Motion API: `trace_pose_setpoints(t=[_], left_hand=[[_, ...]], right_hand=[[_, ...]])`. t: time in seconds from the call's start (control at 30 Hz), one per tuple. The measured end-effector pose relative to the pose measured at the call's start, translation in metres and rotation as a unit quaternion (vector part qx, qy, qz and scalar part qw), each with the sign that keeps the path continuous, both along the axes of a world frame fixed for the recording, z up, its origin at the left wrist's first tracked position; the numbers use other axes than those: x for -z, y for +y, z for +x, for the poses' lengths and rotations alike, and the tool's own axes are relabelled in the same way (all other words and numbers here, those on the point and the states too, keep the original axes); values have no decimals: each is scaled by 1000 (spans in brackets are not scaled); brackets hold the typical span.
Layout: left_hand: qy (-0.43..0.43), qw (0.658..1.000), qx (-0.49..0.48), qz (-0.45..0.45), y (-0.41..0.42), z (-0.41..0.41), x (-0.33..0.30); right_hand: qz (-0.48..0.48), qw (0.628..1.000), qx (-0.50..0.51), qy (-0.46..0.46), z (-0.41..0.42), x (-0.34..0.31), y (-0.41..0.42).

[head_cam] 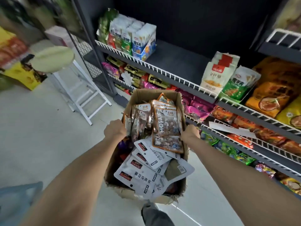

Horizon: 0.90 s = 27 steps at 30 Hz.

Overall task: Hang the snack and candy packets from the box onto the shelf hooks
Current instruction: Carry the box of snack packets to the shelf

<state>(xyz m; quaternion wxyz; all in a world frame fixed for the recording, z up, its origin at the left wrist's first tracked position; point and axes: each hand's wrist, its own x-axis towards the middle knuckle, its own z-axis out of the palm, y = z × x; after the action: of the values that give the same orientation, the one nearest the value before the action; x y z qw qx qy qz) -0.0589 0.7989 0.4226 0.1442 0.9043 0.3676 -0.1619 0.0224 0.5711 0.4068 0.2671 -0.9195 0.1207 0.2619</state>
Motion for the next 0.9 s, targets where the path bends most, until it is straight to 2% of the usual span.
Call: trace_pose_setpoints(t=[0.17, 0.47, 0.7, 0.9], left_hand=[[-30, 999, -41, -2, 99, 17, -20], [-80, 994, -79, 11, 278, 32, -64], [-115, 987, -85, 80, 415, 61, -111], [-138, 976, -126, 114, 525, 88, -137]], right_hand=[[0, 998, -56, -8, 37, -20, 105], [-17, 990, -113, -83, 91, -68, 301], [-1, 989, -104, -104, 119, -104, 437], [42, 982, -134, -127, 156, -131, 552]])
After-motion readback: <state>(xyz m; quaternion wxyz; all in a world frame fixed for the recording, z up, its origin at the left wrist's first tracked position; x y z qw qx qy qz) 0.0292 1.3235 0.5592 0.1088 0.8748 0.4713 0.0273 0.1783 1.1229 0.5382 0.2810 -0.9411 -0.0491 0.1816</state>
